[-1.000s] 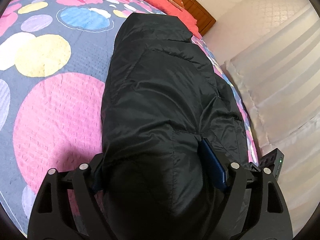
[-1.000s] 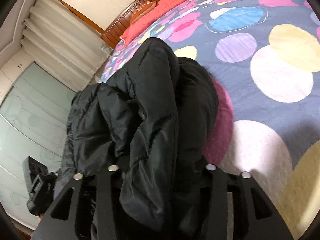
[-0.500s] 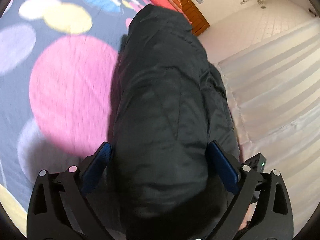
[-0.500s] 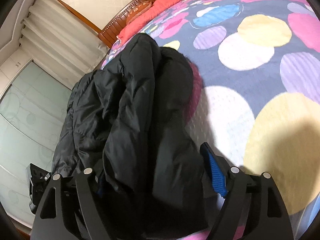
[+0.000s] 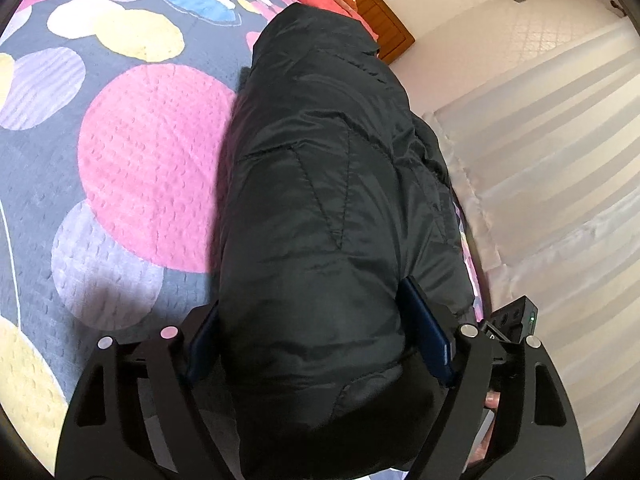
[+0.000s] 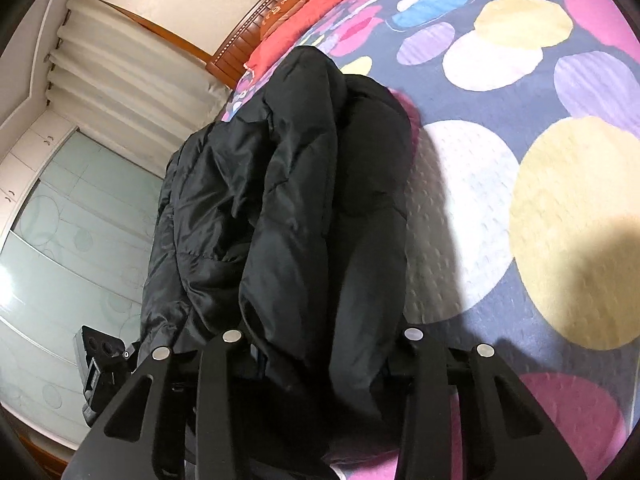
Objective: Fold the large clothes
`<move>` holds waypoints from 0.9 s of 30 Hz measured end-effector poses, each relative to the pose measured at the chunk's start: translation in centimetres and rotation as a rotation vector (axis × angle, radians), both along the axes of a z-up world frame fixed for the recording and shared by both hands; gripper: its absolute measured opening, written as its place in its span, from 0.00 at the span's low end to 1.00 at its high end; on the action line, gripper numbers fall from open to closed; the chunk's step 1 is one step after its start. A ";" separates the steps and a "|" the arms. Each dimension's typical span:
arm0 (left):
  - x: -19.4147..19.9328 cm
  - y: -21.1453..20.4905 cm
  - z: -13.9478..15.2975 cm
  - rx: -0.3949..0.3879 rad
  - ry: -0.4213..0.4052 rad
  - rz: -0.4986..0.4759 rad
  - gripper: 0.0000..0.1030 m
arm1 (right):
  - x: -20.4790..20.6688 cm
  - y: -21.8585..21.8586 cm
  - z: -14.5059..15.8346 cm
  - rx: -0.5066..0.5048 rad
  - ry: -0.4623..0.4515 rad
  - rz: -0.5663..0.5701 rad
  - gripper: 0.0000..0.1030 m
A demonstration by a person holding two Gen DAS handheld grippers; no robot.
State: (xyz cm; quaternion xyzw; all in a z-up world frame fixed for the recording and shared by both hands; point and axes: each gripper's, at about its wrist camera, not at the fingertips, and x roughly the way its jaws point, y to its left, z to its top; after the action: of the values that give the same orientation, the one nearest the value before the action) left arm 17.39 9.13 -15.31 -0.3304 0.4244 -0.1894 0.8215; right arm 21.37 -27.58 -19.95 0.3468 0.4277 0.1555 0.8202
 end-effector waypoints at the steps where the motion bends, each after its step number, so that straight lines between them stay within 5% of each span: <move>1: -0.3 0.1 0.0 0.004 -0.001 0.006 0.83 | 0.1 -0.1 -0.1 -0.001 0.000 -0.001 0.42; 5: -1.4 0.0 0.4 0.061 -0.021 0.035 0.88 | -0.3 -0.1 -0.6 0.005 0.012 -0.029 0.57; 15: -3.5 -0.1 1.6 0.122 -0.029 0.079 0.88 | -1.7 -1.0 -0.6 0.029 0.012 -0.051 0.58; 27: -5.8 -1.8 3.3 0.315 -0.081 0.120 0.89 | -4.3 -1.5 0.3 -0.020 0.002 -0.075 0.58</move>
State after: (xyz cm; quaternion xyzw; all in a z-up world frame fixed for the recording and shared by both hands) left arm 11.55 7.32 -12.00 -0.2145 0.3949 -0.0842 0.8893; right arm 17.03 -29.07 -19.61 0.3546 0.4167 0.1198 0.8284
